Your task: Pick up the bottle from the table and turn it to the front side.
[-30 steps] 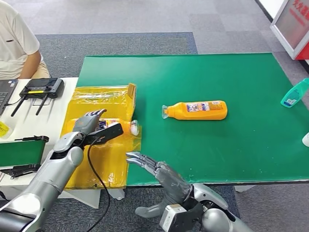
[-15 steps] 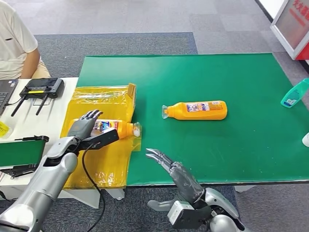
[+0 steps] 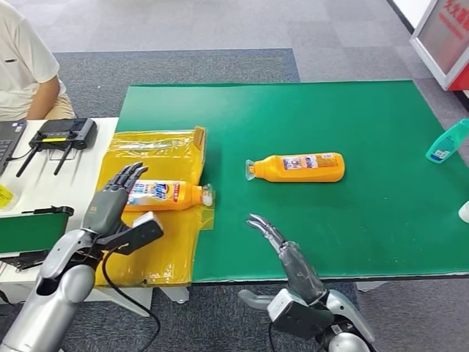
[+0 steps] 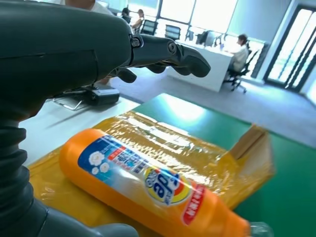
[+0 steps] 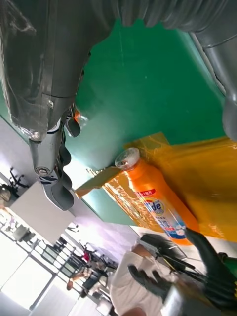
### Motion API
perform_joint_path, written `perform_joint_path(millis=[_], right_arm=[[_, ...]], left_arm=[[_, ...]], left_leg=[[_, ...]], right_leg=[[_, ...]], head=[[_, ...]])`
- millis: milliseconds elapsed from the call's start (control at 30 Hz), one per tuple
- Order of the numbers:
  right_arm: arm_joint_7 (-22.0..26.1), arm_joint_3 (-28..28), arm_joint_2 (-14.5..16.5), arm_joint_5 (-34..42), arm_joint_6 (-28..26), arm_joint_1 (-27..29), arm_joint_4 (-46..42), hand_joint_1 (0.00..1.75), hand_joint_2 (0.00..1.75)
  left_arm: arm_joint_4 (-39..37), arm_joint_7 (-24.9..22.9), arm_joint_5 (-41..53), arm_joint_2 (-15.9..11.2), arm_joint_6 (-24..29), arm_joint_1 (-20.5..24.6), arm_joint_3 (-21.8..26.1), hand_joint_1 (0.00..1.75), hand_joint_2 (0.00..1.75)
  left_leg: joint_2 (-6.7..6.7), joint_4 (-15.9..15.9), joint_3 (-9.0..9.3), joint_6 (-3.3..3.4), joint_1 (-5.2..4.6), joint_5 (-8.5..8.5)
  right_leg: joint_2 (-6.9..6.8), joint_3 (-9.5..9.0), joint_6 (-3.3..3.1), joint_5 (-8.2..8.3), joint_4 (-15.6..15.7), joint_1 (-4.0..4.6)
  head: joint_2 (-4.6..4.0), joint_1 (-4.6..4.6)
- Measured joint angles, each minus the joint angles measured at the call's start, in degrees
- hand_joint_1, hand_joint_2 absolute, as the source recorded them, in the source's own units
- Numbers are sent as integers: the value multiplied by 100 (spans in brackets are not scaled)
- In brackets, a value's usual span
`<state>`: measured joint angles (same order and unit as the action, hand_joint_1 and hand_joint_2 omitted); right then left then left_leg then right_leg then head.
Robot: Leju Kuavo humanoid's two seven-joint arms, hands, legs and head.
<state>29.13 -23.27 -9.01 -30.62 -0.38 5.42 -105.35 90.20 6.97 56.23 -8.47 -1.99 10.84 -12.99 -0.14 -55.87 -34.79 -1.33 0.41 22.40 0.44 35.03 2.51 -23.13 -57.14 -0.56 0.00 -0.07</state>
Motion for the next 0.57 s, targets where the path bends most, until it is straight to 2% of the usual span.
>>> perform_joint_path(millis=[167, 233, 433, 567], right_arm=[[-35, 343, 128, 51, -5, 312, -183, 0, 175], [-43, 467, 172, 134, -1, 419, -243, 0, 175], [-106, 1093, 383, 728, 229, 910, -428, 0, 175], [-223, 1454, 586, 991, 445, 1141, -551, 0, 175]], left_arm=[[1075, 96, -73, 63, 159, -709, -36, 0, 175], [1338, 167, -376, 134, 140, -902, -50, 0, 175], [1995, 468, -1653, 633, 69, -1756, -144, 0, 175], [2316, 917, -2569, 862, 115, -2269, -152, 0, 175]], left_leg=[[0, 0, 0, 12, 0, 12], [0, 0, 0, 13, -1, 14], [-1, 0, 1, 15, -2, 28], [-1, 0, 3, 15, -3, 34]], right_leg=[[-1, 0, 6, -8, 1, -2], [-1, -2, 6, -9, 2, -2], [0, -4, 9, -15, 3, -5], [0, -5, 6, -22, 3, -4]], head=[[0, 0], [0, -1], [0, 1], [0, 1]])
